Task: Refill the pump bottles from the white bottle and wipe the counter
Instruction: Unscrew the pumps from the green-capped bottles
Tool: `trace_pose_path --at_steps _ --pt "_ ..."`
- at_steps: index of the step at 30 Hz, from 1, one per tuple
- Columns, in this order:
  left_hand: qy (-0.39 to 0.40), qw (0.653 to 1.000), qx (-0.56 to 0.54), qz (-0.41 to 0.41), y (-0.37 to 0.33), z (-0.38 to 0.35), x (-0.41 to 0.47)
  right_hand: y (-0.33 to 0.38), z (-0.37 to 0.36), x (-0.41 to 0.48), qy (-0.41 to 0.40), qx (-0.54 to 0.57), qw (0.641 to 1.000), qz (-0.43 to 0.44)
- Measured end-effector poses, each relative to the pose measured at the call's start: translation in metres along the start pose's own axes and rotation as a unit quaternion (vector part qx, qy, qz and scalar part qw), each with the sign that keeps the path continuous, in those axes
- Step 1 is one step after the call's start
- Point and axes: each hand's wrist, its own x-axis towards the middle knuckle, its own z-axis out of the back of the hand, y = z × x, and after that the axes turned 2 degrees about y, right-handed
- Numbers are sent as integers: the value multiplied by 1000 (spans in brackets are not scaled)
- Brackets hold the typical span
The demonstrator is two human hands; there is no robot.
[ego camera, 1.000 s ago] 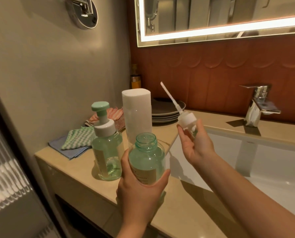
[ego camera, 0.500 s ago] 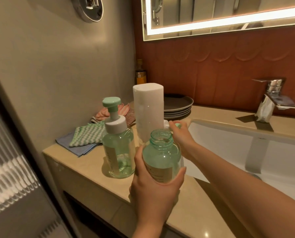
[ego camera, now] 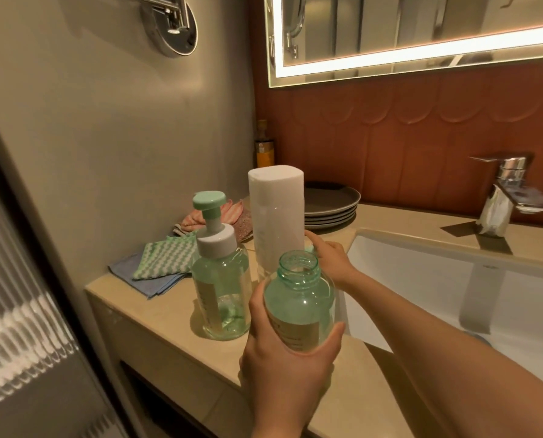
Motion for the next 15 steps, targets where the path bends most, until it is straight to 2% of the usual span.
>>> trace_pose_path --at_steps 4,7,12,15 --pt "-8 1000 -7 -7 -1 -1 0 0 11 -11 -1 43 999 30" --pt "-10 1000 -15 -25 0 -2 1 10 29 -25 -65 145 987 34" --pt "-10 1000 -19 -19 1 -1 2 41 67 -58 -201 283 935 71" --pt "-12 999 -18 -24 -2 -1 1 59 83 -86 -181 298 929 122"
